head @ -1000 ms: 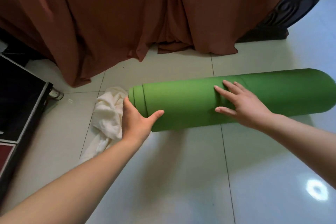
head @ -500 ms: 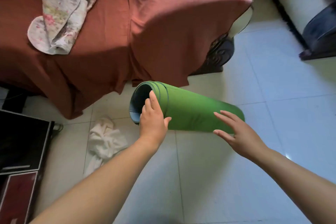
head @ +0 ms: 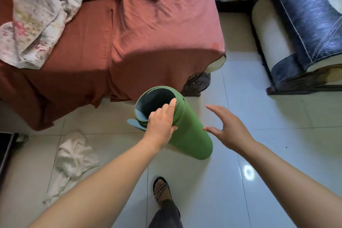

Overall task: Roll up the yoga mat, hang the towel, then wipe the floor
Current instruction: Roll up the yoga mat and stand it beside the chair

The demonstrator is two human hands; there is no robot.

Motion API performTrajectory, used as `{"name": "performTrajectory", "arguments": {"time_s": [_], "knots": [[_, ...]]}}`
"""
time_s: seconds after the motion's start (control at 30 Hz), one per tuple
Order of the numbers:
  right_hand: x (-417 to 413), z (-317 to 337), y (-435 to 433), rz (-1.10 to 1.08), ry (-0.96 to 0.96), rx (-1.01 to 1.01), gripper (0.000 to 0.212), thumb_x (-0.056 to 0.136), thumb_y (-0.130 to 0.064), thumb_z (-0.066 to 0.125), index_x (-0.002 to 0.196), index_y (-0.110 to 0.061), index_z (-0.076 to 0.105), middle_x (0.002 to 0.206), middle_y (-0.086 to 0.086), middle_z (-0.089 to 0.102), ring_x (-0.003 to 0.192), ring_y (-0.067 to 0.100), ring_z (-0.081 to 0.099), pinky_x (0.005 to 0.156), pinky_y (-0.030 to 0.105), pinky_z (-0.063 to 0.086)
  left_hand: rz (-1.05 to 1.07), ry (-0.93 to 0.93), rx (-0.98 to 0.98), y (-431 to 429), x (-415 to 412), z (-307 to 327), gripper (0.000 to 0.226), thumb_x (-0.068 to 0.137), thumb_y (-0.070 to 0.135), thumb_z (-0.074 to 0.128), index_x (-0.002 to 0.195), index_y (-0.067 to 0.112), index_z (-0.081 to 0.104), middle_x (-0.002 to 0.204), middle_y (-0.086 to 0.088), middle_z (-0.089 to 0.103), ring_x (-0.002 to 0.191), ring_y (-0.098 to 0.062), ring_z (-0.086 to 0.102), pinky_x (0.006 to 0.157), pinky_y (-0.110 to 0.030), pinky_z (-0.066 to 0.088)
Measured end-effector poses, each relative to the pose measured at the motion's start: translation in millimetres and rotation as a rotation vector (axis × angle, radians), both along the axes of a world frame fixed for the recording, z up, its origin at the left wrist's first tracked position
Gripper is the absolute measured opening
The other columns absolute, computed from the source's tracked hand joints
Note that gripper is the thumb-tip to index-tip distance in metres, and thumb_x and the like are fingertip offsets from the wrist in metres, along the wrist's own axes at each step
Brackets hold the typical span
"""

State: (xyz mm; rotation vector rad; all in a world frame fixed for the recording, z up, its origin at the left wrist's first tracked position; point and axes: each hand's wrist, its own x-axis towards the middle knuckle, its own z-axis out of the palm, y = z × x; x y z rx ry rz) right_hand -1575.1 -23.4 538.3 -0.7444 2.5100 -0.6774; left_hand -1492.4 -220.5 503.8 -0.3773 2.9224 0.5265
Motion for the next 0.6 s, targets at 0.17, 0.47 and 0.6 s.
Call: {"name": "performTrajectory", "arguments": {"time_s": [0.17,0.47,0.6], "knots": [[-41,7,-13,0.092,0.014,0.046,0.072,0.078,-0.034,0.072,0.141,-0.028,0.036,0.145,-0.009,0.038,0.130,0.015,0.040,0.103,0.030,0.037,-0.126,-0.047,0.053,-19,-41,6,0.084,0.080,0.023,0.070,0.145,0.013,0.017,0.125,-0.003,0.045,0.109,-0.024,0.047,0.092,-0.036,0.034],[-120,1,-42,0.498,0.215,0.196,0.100,0.072,-0.035,0.077,0.147,-0.035,0.011,0.156,-0.010,0.010,0.143,0.013,0.009,0.104,0.033,0.036,-0.264,0.010,0.014,-3,-90,7,0.067,0.083,0.024,0.065,0.138,0.017,0.028,0.119,0.003,0.046,0.108,-0.019,0.048,0.087,-0.031,0.028],[-147,-17,-36,0.630,0.334,0.071,0.096,0.055,-0.037,0.087,0.135,-0.023,0.035,0.152,0.001,0.029,0.142,0.024,0.021,0.105,0.038,0.034,-0.242,0.071,0.000,-7,-92,9,0.060,0.073,0.030,0.074,0.125,0.020,0.046,0.103,0.003,0.056,0.093,-0.020,0.054,0.085,-0.035,0.037]]}}
